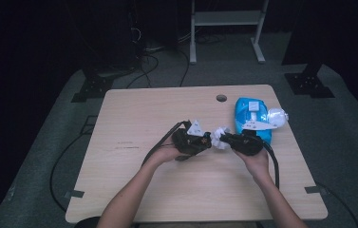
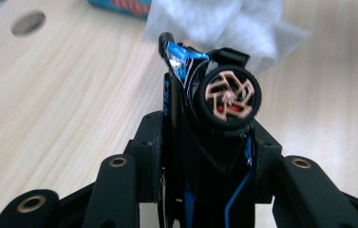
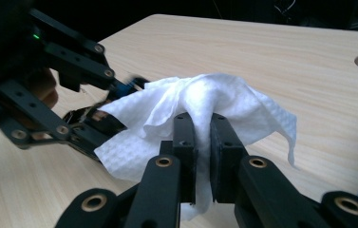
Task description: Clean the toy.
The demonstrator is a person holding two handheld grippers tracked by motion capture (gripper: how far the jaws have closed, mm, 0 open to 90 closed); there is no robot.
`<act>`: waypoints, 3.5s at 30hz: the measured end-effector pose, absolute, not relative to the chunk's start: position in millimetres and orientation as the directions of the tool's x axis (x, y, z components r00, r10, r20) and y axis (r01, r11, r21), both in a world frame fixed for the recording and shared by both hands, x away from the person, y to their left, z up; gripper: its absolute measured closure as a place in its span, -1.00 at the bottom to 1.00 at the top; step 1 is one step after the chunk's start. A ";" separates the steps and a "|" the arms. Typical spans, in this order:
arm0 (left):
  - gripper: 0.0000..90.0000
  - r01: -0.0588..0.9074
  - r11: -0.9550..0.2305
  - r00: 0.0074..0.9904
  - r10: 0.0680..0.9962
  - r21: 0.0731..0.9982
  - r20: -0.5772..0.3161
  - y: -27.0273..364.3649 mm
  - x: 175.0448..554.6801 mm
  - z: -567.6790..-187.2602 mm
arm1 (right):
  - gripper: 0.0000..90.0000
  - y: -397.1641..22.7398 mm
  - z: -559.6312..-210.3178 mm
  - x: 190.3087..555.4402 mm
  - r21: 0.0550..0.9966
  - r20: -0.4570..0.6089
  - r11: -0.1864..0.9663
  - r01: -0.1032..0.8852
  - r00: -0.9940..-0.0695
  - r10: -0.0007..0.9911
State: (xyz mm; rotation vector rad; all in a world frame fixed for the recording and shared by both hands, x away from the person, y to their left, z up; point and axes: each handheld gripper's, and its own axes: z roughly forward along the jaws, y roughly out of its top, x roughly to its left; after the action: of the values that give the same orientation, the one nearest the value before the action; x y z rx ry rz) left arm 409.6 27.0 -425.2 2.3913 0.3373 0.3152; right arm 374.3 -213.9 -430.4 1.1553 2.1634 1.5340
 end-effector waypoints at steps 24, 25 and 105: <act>-0.10 0.283 -0.620 0.945 0.313 0.732 -0.101 69.9 418.6 -407.1 | 0.82 -192.9 -428.0 374.7 0.869 0.206 0.208 0.449 -0.711 0.673; -0.11 0.298 -0.602 0.940 0.320 0.741 -0.119 74.3 420.0 -406.8 | 0.82 -191.0 -427.3 375.0 0.869 0.202 0.212 0.446 -0.713 0.671; -0.45 0.165 -0.641 0.945 0.319 0.750 0.065 69.3 363.0 -435.2 | 0.82 -234.5 -434.2 324.8 0.850 0.089 0.332 0.408 -0.734 0.673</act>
State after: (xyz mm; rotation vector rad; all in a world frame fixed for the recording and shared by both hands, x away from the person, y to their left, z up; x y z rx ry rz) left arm 363.0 69.3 -435.2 2.2762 0.3394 0.2430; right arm 324.8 -234.5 -434.2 0.9703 2.3211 1.3567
